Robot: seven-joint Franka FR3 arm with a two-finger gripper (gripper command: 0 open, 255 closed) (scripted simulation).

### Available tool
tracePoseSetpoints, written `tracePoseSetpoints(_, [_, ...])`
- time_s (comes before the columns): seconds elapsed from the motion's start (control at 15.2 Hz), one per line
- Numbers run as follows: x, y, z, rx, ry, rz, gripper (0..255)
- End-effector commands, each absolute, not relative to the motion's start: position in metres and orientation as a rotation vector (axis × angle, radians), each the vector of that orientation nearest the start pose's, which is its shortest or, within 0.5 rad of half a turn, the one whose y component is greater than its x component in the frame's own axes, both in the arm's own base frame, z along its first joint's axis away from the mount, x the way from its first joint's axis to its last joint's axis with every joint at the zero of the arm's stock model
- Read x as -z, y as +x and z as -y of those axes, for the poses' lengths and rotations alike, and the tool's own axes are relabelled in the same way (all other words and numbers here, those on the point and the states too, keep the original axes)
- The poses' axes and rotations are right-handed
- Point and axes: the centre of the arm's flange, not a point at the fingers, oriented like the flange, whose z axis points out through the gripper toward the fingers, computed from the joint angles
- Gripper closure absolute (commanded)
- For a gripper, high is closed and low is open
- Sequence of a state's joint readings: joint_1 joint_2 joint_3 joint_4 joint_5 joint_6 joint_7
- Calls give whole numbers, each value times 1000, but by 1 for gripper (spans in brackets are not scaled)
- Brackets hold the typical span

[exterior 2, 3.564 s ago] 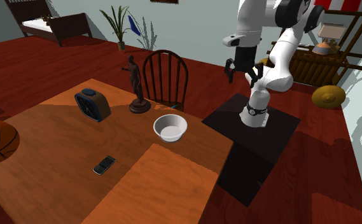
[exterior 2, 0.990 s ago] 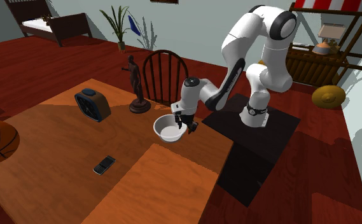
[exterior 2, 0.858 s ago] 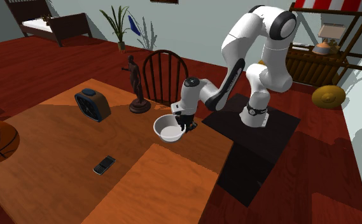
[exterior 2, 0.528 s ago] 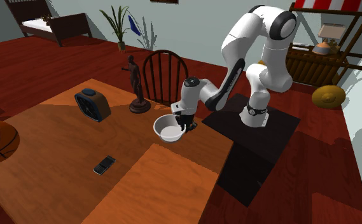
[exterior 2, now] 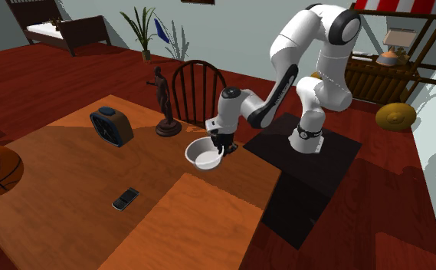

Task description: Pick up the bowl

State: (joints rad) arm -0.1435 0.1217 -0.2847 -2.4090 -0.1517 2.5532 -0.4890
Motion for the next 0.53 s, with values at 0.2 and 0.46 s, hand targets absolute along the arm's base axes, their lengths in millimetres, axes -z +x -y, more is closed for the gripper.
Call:
tracePoseSetpoints(0.2, [-294,454,206,-49,-3246,307,255])
tracePoseSetpoints(0.46, [-315,454,206,-49,-3246,307,255])
